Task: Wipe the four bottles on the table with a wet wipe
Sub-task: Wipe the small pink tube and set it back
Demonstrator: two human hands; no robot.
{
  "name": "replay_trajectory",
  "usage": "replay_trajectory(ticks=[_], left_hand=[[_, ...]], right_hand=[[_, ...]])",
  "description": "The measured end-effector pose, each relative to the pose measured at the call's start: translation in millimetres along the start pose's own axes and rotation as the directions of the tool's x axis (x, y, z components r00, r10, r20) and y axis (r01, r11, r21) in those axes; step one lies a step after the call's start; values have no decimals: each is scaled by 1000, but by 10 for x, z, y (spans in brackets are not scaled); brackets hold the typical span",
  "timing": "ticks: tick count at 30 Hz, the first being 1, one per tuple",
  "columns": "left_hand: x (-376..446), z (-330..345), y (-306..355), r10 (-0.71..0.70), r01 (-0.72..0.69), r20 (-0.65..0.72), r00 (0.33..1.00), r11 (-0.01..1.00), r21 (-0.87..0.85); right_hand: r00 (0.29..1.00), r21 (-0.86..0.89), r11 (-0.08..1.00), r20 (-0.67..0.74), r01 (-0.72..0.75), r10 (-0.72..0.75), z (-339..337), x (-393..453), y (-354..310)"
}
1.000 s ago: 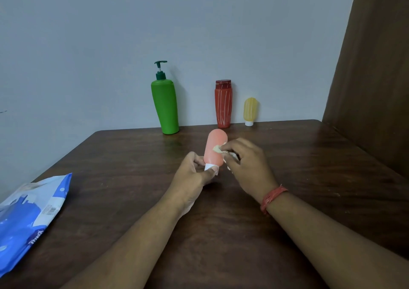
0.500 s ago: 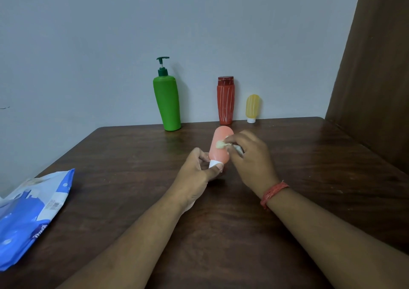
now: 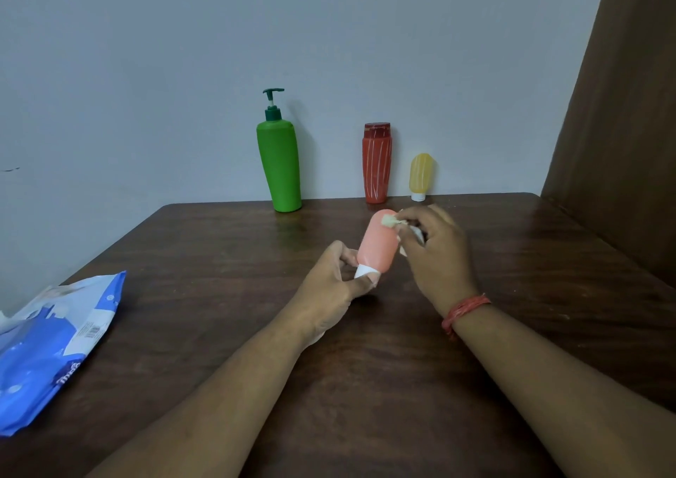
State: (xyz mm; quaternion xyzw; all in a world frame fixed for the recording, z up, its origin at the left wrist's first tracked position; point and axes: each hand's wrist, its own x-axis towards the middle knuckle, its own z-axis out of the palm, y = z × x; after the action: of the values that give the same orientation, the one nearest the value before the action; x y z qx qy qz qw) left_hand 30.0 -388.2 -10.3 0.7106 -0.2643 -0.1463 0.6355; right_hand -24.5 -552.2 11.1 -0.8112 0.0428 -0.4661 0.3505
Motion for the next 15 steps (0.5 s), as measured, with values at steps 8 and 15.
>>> replay_trajectory(ticks=[8,15], left_hand=[[23,-52,-25,-19,4,-96,995,989,-151],[14,-14,-16,3,-4,-50,999,1000,-19]], right_hand=[[961,-19,987,232,162,-153,154,-114,-72],[996,-56,998,89,12,-7,1,-13,32]])
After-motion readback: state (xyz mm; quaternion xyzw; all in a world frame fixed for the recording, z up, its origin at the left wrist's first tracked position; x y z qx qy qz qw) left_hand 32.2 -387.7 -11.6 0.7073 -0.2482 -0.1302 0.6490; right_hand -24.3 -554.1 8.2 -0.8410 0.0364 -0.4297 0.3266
